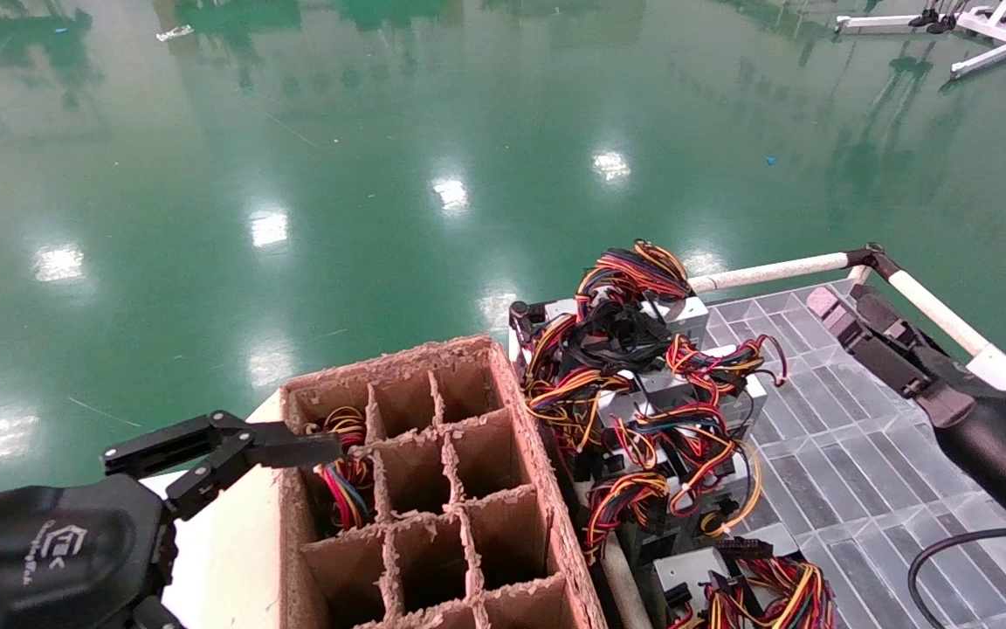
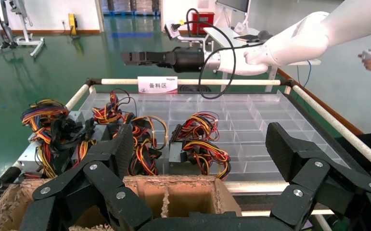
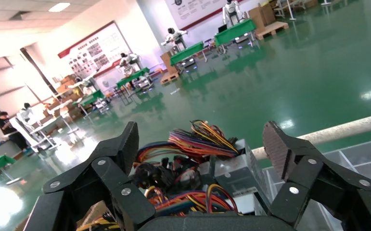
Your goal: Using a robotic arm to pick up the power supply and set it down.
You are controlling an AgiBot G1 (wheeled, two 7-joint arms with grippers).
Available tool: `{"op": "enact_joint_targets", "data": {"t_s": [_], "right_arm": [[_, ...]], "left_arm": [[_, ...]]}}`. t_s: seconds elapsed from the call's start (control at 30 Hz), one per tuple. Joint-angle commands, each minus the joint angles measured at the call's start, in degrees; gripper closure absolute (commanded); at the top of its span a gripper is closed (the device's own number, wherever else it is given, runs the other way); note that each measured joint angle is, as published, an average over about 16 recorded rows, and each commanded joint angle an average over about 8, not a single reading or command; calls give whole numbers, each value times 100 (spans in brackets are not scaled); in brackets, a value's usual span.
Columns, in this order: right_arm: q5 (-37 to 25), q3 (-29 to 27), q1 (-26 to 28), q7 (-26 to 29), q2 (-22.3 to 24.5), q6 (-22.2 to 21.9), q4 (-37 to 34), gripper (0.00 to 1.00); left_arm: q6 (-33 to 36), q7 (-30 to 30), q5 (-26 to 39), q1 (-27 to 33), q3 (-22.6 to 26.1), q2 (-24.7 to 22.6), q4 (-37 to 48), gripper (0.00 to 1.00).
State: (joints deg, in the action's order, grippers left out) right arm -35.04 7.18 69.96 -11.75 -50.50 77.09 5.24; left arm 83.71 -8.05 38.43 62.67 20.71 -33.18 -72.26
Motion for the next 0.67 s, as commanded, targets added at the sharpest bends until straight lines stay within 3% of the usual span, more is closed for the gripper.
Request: {"op": "enact_joint_targets", "data": {"t_s": [0.03, 0.67], "right_arm": [[0, 6, -10, 32, 28, 14, 88, 0], [-210, 277, -266, 717, 497, 275, 2169, 0]], "left_arm": [[0, 0, 0, 0, 0, 0, 0, 0], [0, 1, -1, 0, 1, 0, 1, 0]]}}
